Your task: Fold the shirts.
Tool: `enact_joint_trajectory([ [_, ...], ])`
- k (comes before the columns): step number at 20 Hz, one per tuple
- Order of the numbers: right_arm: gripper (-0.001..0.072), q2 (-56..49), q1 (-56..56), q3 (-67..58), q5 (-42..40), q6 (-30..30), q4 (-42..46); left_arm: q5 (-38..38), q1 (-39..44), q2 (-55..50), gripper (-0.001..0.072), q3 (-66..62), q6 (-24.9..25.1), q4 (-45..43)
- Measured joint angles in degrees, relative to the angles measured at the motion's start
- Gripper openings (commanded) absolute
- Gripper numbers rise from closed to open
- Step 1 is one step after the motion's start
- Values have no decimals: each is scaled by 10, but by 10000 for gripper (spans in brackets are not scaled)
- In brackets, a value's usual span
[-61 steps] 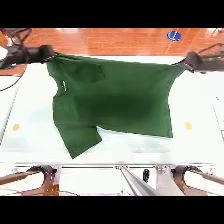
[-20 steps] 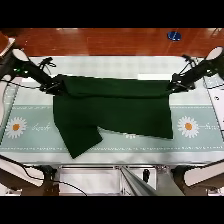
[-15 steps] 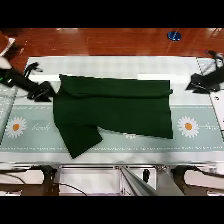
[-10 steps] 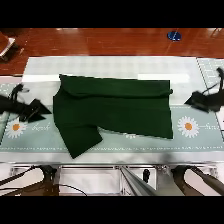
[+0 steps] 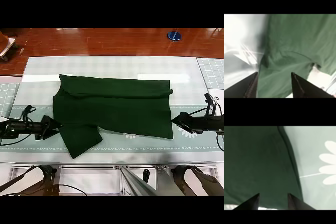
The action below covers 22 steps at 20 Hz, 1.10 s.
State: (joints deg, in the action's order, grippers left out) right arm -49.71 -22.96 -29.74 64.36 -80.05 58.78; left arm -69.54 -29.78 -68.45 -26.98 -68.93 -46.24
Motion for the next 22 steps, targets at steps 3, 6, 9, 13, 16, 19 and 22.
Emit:
enact_joint_trajectory([
  [3,407,3,-6,5,1,-9,-4,27,54,-7,257,12,3,17],
  [6,407,5,-50,8,3,-47,37,68,88,-13,20,16,7,26],
  [9,407,5,-96,15,42,-71,89,75,101,-16,20,13,13,39],
  [13,407,4,-114,44,68,-60,93,81,107,-16,20,11,18,49],
  [16,407,-15,-118,60,72,-45,82,82,108,-16,20,10,21,52],
  [19,407,-49,-120,66,56,-20,43,82,109,-16,20,10,22,54],
  [22,407,-87,-115,68,43,3,-11,80,109,-16,20,10,22,54],
])
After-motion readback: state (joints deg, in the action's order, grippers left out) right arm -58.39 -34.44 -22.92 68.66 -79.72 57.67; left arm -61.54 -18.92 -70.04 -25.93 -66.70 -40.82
